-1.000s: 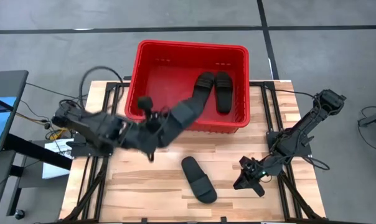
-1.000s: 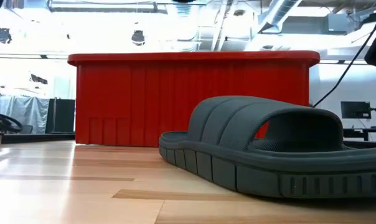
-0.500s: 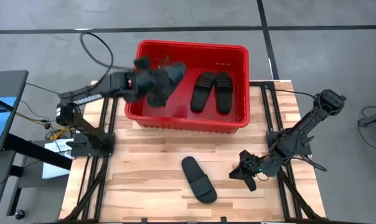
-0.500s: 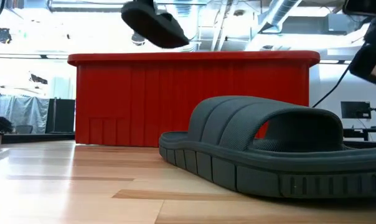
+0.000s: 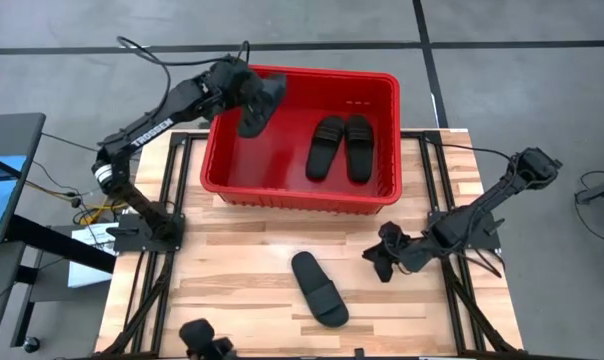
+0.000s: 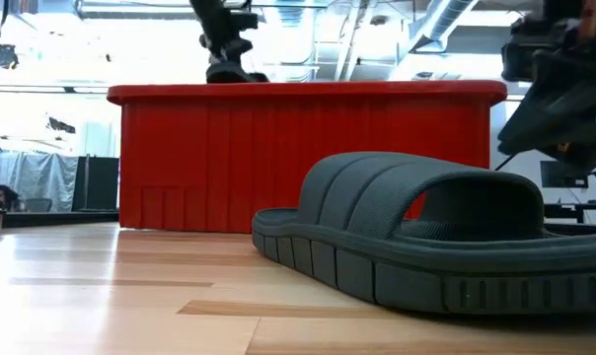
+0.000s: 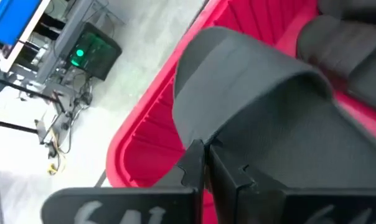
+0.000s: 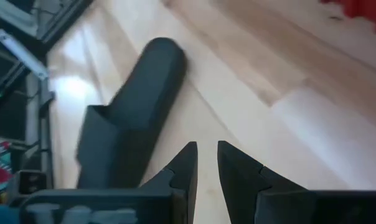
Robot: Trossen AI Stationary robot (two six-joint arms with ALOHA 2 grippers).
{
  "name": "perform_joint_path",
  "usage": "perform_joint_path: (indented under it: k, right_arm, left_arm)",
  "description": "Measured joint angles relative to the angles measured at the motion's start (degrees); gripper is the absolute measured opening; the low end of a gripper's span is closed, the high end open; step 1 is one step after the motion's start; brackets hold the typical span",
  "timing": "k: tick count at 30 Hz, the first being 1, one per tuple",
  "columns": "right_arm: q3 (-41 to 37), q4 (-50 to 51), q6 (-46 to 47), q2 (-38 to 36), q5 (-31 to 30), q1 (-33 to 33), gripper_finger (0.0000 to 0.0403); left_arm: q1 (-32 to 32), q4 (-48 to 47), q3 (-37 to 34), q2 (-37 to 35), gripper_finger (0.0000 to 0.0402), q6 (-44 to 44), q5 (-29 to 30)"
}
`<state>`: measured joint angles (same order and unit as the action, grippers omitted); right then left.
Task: Pick and place slides into bin
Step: Put the black slide into the red bin
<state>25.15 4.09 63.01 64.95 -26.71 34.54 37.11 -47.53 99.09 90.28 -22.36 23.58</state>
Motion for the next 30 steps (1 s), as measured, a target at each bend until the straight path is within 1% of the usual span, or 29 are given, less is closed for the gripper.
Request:
perform_joint_path:
  k: [4,7,18,25,30]
  right_arm:
    - [-0.02,0.44,0.01,0.00,0.61,-2.23,0.0056]
    - [-0.02,0.59,0.03,0.00,1.61,-3.94,0.0056]
    - [-0.02,1.60,1.52,0.00,5.57,-8.09,0.0056]
    - [-0.02,1.58,1.61,0.00,7.25,-9.28,0.0056]
    - [-0.02,1.52,1.92,0.00,7.38,-9.31,0.0056]
  left_arm:
    - [1.95,5.87,-5.02,-0.20,0.0000,-1.08,-1.28]
    - [3.08,7.40,-8.80,-0.15,0.0000,-1.19,-2.80]
    - [5.76,18.08,-26.28,-0.15,0.0000,-0.74,-2.98]
    - [6.56,24.53,-32.91,-0.15,0.0000,0.31,-3.77]
    - [7.72,27.41,-35.68,-0.42,0.0000,-1.86,-3.93]
